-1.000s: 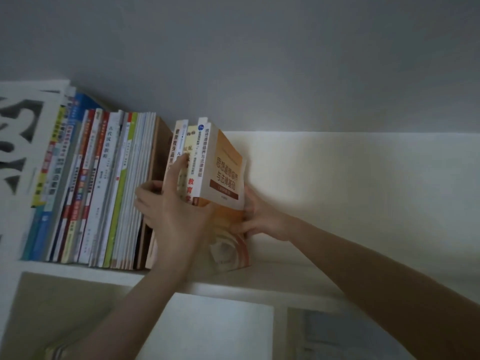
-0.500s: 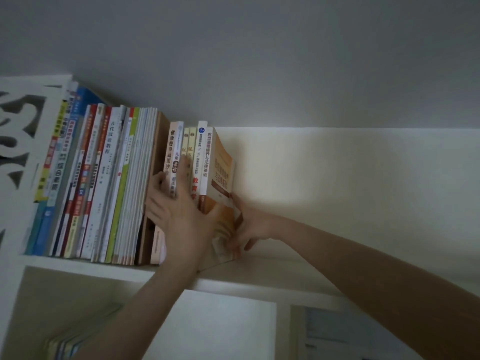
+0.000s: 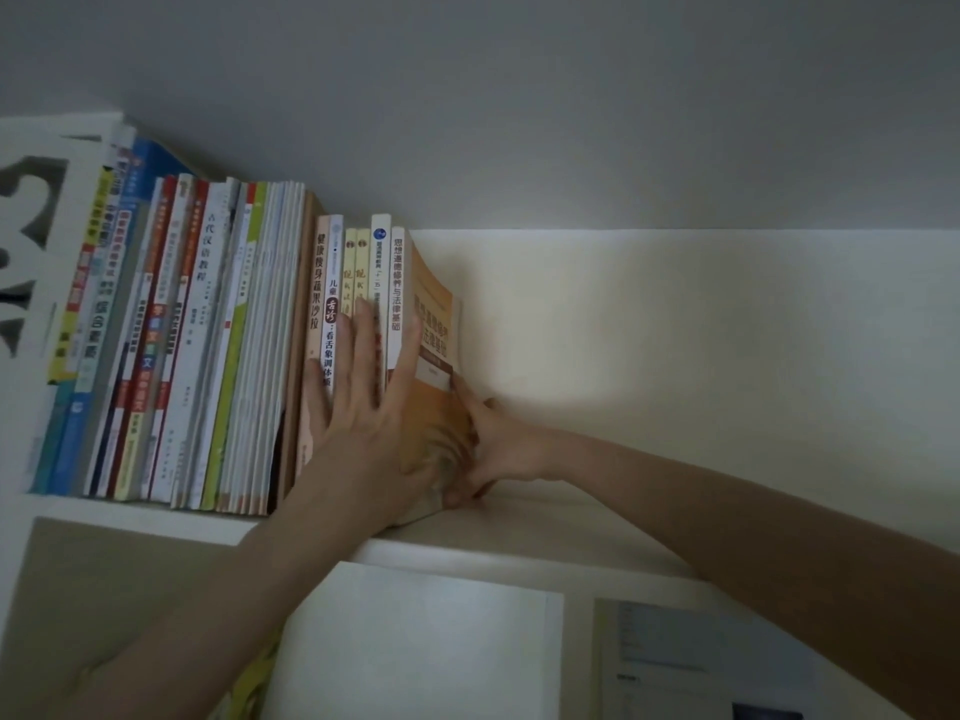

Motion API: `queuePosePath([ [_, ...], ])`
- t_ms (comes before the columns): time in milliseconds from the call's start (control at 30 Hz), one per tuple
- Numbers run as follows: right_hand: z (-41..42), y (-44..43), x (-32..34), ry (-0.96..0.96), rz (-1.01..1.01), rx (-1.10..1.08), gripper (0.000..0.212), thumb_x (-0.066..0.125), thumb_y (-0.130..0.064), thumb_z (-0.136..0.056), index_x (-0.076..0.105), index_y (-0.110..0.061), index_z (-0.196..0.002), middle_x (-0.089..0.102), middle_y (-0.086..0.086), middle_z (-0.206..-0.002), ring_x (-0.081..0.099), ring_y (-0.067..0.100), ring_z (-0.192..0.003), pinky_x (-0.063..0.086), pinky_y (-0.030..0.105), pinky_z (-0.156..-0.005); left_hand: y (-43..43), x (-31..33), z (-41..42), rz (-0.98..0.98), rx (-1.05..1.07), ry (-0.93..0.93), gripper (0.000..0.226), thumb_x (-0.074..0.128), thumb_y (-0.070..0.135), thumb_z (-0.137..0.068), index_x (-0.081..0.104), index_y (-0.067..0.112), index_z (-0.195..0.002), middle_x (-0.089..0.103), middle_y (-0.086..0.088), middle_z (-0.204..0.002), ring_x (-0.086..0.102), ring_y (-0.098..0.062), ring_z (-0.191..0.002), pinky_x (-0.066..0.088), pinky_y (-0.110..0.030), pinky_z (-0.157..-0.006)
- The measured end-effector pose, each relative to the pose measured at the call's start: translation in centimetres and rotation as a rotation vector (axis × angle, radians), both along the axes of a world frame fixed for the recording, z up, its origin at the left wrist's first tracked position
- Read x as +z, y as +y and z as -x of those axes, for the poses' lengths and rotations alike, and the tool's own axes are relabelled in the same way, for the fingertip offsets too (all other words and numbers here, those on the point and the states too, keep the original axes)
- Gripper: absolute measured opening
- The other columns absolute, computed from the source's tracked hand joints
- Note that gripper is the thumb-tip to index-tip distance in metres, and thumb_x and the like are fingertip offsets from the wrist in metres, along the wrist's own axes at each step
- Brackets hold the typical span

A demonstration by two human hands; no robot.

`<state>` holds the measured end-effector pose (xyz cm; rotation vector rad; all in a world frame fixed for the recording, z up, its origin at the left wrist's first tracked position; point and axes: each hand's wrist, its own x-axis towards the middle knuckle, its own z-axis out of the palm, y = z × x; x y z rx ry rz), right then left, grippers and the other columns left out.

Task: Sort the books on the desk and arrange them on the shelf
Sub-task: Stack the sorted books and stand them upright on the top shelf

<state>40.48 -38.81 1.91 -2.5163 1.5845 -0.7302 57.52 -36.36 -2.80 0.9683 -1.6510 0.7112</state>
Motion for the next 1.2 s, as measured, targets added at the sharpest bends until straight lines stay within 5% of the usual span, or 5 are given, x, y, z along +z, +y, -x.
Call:
queuePosePath([
  [133, 0.5, 0.3, -0.1, 0.047, 0.051, 0.015, 0.135, 0.085, -0.017, -0.071, -0.026, -0.024, -0.148, 0.019, 0.001, -0.131, 0.005, 0.026, -0.141, 0.013, 0.027, -0.118, 0.3, -0.2, 0.3, -0.021, 0.054, 0.005, 0.120, 0.070, 0.051, -0.067, -0.011, 0.021, -0.151, -0.018, -0.011, -0.157, -0.021, -0.022, -0.144, 0.001, -0.055, -0.114],
  [367, 0.1, 1.5, 0.8, 0.066, -0.026, 0.012, 0.139, 0.086, -0.023, -0.069, -0.030, -0.035, -0.145, 0.009, 0.000, -0.151, 0.027, 0.028, -0.138, 0.047, 0.038, -0.103, 2.2, -0.1, -0.4, -0.047, -0.113, 0.037, 0.097, 0.006, 0.080, -0.074, -0.024, 0.023, -0.146, -0.032, 0.008, -0.152, -0.030, -0.006, -0.139, -0.022, -0.035, -0.112],
  [800, 0.6, 5.8, 0.7, -0.009, 0.037, 0.038, 0.129, 0.083, -0.022, -0.074, -0.019, -0.034, -0.151, 0.009, 0.003, -0.155, 0.027, 0.026, -0.139, 0.037, 0.030, -0.108, 4.6, -0.6, 1.3, -0.068, -0.332, 0.051, 0.087, 0.019, 0.074, -0.077, -0.013, 0.034, -0.147, -0.024, 0.013, -0.155, -0.027, -0.001, -0.140, -0.025, -0.022, -0.109],
  [900, 2.4, 8.3, 0.2, -0.060, 0.052, 0.054, 0.121, 0.081, -0.017, -0.077, -0.012, -0.037, -0.152, 0.013, 0.001, -0.156, 0.040, 0.021, -0.131, 0.048, 0.018, -0.087, 6.8, -1.2, 3.3, -0.169, -0.477, 0.050, 0.080, 0.049, 0.057, -0.085, 0.006, 0.038, -0.149, -0.011, 0.011, -0.159, -0.011, -0.007, -0.145, -0.005, -0.034, -0.118],
  [1200, 9.5, 18.4, -3.1, -0.353, 0.173, -0.024, 0.114, 0.083, -0.033, -0.066, 0.009, -0.044, -0.152, 0.029, -0.014, -0.152, 0.053, 0.004, -0.119, 0.049, 0.021, -0.093, 11.8, -1.9, 8.2, -0.280, -0.735, 0.160, 0.065, 0.066, 0.035, -0.085, 0.033, 0.044, -0.140, 0.038, 0.016, -0.145, 0.035, -0.001, -0.131, 0.035, -0.028, -0.104],
])
